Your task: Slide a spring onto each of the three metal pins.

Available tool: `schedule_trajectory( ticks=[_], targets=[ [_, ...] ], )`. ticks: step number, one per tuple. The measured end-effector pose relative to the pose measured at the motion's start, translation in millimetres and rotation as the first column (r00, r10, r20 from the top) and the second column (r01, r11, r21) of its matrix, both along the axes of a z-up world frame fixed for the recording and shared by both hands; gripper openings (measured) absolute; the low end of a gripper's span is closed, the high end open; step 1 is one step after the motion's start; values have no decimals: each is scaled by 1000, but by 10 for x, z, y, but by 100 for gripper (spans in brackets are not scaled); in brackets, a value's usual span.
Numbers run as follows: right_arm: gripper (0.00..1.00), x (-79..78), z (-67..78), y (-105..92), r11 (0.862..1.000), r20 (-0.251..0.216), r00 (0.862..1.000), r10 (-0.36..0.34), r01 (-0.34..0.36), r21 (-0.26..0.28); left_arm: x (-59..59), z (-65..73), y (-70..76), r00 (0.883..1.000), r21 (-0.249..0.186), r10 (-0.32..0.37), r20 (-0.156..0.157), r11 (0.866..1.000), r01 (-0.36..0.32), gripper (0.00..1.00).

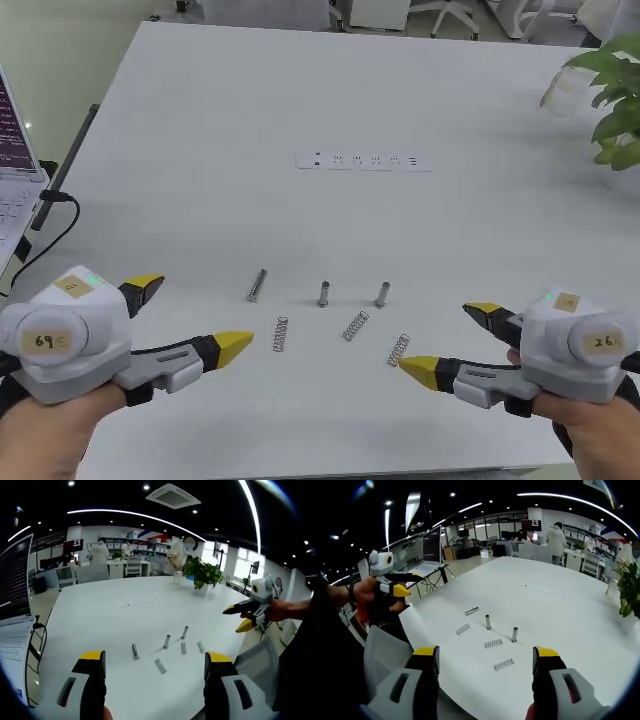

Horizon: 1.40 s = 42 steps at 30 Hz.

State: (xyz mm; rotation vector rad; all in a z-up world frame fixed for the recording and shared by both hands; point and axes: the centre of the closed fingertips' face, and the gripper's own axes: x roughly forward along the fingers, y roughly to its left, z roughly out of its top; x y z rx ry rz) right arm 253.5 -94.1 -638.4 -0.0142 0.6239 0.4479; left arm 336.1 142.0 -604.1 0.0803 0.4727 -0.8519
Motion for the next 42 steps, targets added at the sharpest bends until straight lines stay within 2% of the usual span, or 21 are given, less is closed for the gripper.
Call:
schedule_trajectory(
  ticks=[19,29,37,41,42],
  targets=[
    [76,-12,75,-35,1000,14,1000,-7,7,0,-10,15,-8,1000,-1,-1,3,1000,1,78],
    [75,-37,86,-64,999,27,999,-34,33,31,-13,12,20,1000,-7,19,-4,1000,-19,76],
    [74,-25,81,-86,999,32,999,-39,37,35,46,-32,35,1000,1,17,-13,1000,-17,75],
    [74,-33,56,-90,999,26,999,-36,35,33,157,-58,22,1000,6,9,-13,1000,-9,74],
    [73,-30,54,-91,999,29,999,-37,36,37,174,-66,4,1000,-5,5,-20,1000,-5,75]
  ],
)
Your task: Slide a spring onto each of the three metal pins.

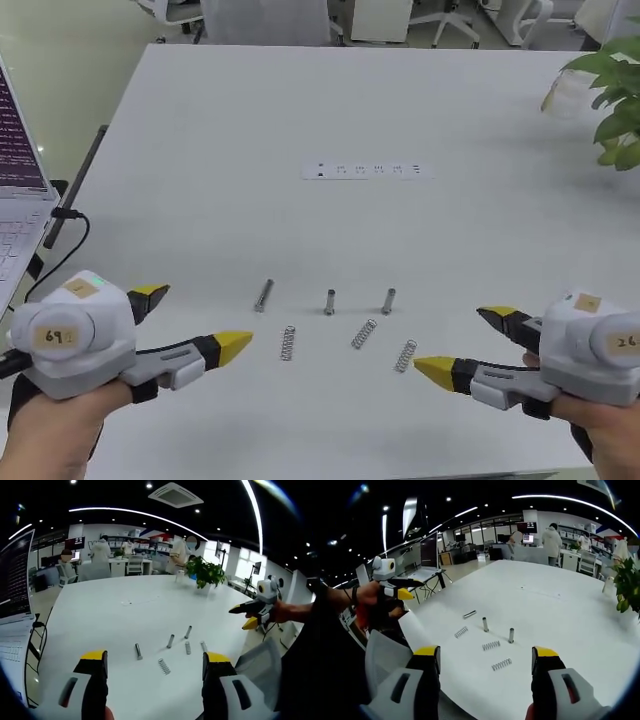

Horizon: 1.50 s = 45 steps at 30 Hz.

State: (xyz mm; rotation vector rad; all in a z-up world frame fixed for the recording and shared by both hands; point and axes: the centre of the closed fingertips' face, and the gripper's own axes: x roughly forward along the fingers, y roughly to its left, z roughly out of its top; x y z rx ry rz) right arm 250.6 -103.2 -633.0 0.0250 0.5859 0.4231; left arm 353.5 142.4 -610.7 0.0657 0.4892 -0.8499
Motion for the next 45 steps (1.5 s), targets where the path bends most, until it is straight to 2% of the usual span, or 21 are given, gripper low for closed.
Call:
schedule_trajectory(
  ticks=[7,27,45],
  targets=[
    [73,0,-30,6,1000,-4,1000,-9,9,12,99,-43,-56,1000,-8,4,-8,1000,-4,75],
    [70,-35,-65,-31,1000,-20,1000,-22,23,13,416,-167,-244,999,23,-48,-19,999,48,72],
    [69,-78,-54,-104,999,-23,999,-44,44,12,690,-378,-450,996,51,-80,-45,995,82,68]
  ],
)
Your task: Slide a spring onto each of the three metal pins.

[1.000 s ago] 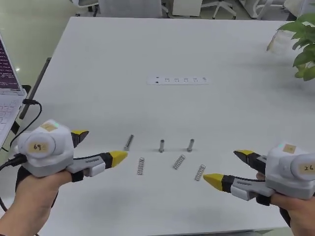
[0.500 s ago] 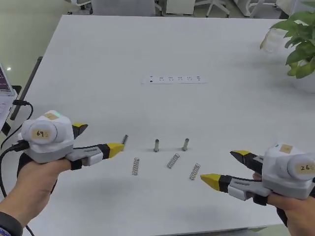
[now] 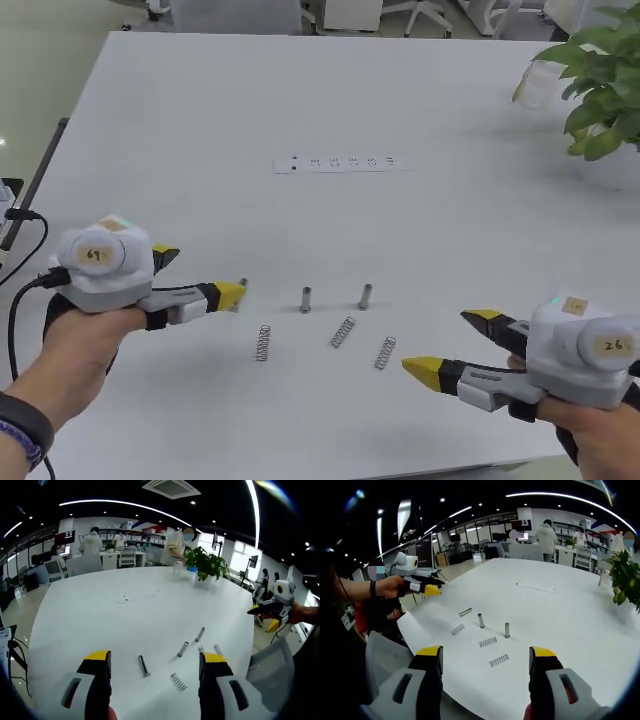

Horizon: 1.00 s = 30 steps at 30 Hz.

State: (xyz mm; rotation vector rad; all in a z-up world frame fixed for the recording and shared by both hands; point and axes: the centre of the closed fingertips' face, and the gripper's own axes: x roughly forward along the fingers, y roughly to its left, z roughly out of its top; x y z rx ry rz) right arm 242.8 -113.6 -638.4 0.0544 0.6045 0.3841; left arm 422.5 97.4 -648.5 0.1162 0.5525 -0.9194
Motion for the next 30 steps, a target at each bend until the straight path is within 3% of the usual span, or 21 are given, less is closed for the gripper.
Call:
schedule_trajectory(
  ticks=[30],
  targets=[
    [67,-39,-53,-94,1000,-17,999,-30,30,3,325,-435,-266,997,38,5,-76,999,-2,56]
  ],
)
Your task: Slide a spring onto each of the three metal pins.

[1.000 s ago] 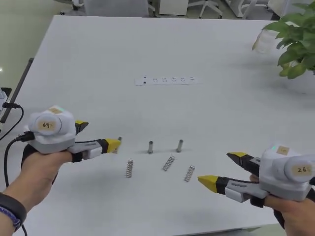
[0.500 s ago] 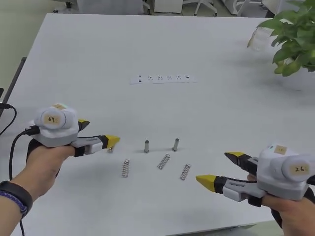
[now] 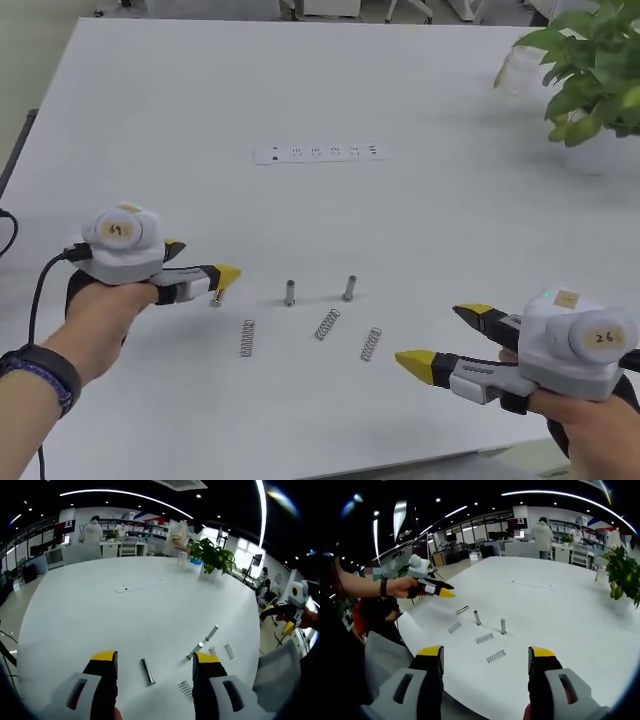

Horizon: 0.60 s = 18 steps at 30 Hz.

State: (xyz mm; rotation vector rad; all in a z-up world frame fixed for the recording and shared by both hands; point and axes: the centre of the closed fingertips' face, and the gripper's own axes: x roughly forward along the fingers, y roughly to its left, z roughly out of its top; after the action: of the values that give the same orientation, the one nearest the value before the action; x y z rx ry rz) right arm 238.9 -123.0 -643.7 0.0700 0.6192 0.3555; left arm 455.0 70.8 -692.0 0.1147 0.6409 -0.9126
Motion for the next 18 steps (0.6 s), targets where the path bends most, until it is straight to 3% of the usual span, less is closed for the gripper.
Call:
schedule_trajectory(
  ticks=[18],
  targets=[
    [66,19,-51,12,1000,-12,1000,3,-3,3,168,-266,-44,998,33,35,-45,999,-34,47]
  ],
)
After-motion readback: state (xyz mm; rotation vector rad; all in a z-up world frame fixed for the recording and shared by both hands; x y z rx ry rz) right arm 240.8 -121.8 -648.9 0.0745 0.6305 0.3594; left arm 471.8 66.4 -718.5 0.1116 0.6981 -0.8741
